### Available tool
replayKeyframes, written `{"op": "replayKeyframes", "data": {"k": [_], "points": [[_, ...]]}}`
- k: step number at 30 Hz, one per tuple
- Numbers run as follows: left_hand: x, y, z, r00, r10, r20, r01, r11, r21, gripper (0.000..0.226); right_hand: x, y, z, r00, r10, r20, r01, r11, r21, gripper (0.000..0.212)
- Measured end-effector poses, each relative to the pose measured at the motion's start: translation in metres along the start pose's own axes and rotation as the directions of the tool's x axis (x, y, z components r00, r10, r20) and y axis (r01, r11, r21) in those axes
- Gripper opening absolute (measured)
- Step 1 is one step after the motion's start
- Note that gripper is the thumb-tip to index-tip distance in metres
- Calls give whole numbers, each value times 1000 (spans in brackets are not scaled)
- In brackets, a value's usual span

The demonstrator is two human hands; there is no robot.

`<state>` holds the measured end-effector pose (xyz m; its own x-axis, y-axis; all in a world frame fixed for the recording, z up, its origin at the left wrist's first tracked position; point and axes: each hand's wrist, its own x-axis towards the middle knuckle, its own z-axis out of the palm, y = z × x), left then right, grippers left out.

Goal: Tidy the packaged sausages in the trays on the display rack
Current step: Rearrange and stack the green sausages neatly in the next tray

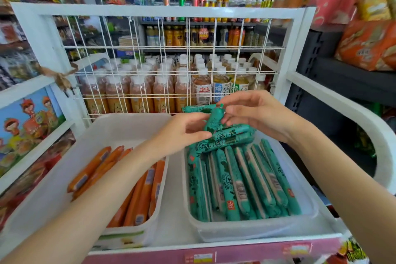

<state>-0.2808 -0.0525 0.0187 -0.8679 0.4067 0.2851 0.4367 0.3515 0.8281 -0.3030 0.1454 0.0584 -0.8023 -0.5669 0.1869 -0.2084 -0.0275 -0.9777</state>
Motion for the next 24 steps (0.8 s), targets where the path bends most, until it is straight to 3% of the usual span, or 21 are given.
{"op": "replayKeyframes", "data": {"k": [8,15,21,24], "points": [[-3,6,1,999,23,-25,-22,999,24,43,0,-7,1,998,65,-28,-62,995,81,26],[-3,10,0,997,40,-67,-32,993,114,44,1,-11,-2,997,72,11,-73,993,89,36],[-3,14,1,995,35,-98,-20,989,143,46,1,-11,-6,1000,5,27,-6,998,58,24],[-1,16,2,994,45,-100,-32,991,127,47,4,-7,-4,999,-33,-29,35,998,59,16]]}}
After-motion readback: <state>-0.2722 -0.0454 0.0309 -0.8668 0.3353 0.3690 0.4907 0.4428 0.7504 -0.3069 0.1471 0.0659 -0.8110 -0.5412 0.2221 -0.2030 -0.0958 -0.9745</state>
